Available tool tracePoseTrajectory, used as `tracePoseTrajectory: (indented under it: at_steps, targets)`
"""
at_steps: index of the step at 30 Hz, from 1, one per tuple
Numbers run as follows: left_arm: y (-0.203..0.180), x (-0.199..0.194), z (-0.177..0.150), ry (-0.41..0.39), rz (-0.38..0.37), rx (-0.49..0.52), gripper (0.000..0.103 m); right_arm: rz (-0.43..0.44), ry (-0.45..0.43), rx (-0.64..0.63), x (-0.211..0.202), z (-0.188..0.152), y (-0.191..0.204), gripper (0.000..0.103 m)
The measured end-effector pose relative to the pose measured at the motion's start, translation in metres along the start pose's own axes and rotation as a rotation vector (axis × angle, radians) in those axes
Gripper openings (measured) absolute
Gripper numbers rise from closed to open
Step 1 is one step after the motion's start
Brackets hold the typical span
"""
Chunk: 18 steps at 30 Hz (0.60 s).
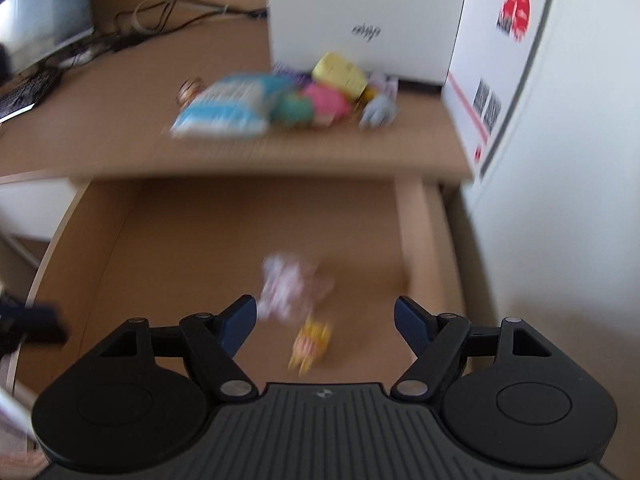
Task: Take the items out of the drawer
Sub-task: 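Release the gray bunny on the desktop beside the packet with the right gripper, then grasp the yellow pig figure in the drawer with the left gripper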
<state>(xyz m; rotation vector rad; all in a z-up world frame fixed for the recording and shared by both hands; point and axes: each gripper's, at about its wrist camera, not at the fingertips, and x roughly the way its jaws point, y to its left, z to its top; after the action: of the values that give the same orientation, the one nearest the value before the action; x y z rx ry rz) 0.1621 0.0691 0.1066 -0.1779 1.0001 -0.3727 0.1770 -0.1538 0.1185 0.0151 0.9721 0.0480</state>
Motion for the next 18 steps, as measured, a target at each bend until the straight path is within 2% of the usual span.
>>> tracePoseTrajectory:
  at_steps: [5,9,14,18]
  targets:
    - [-0.024,0.028,0.011,0.050,-0.045,0.060,0.029,-0.014,-0.001,0.080,-0.014,-0.026,0.000,0.084]
    - [-0.038,0.050,0.021,0.091,-0.019,0.083,0.029,-0.073,-0.026,0.062,-0.026,-0.042,-0.001,0.092]
    - [-0.055,0.069,0.031,0.105,-0.017,0.134,0.029,-0.102,-0.019,0.082,-0.026,-0.057,-0.011,0.098]
    - [-0.063,0.083,0.034,0.100,-0.067,0.171,0.029,-0.103,-0.009,0.121,-0.023,-0.068,-0.018,0.100]
